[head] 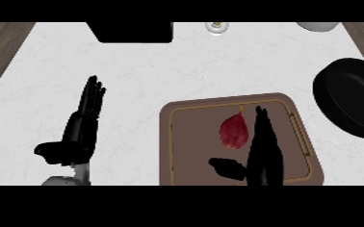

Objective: Pick the pear from the tray and place it in the pot

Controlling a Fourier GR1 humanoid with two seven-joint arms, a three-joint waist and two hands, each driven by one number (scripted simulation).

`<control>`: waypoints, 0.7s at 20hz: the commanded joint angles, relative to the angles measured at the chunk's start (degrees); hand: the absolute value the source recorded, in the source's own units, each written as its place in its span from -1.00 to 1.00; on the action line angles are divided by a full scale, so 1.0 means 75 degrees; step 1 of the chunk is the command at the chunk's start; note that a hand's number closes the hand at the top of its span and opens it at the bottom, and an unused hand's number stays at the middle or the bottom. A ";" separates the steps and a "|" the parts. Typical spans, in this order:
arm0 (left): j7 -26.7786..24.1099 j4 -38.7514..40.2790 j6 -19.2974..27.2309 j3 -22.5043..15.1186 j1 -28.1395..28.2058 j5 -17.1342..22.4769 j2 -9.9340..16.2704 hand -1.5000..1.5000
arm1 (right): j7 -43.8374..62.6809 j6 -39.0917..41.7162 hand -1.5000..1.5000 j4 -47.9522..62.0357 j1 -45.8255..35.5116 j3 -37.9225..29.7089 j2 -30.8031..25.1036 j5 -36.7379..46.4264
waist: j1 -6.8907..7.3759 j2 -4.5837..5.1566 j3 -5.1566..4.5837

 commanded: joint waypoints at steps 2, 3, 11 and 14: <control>0.0121 -0.0453 -0.0235 -0.0028 0.0460 -0.0017 -0.0098 0.00 | 0.0437 -0.0567 -1.00 0.0840 -0.0772 -0.0043 0.0018 -0.0305 | 0.0022 -0.0001 0.0000; -0.0142 -0.0154 -0.0163 0.0115 0.0242 -0.0123 -0.0146 0.00 | -0.0416 -0.0517 -1.00 0.1089 -0.0581 -0.0699 0.0018 -0.0596 | 0.0005 0.0002 0.0001; -0.0228 0.0384 -0.0338 0.0364 -0.0088 -0.0131 -0.0342 0.00 | 0.0087 -0.0771 1.00 0.1219 -0.0957 -0.0260 0.0018 0.0758 | -0.0012 -0.0001 -0.0003; 0.0087 -0.0127 -0.0475 0.0455 0.0152 -0.0147 -0.0083 0.00 | -0.0311 -0.0589 1.00 0.1082 -0.1059 -0.0808 -0.0157 0.0734 | 0.0001 -0.0006 0.0000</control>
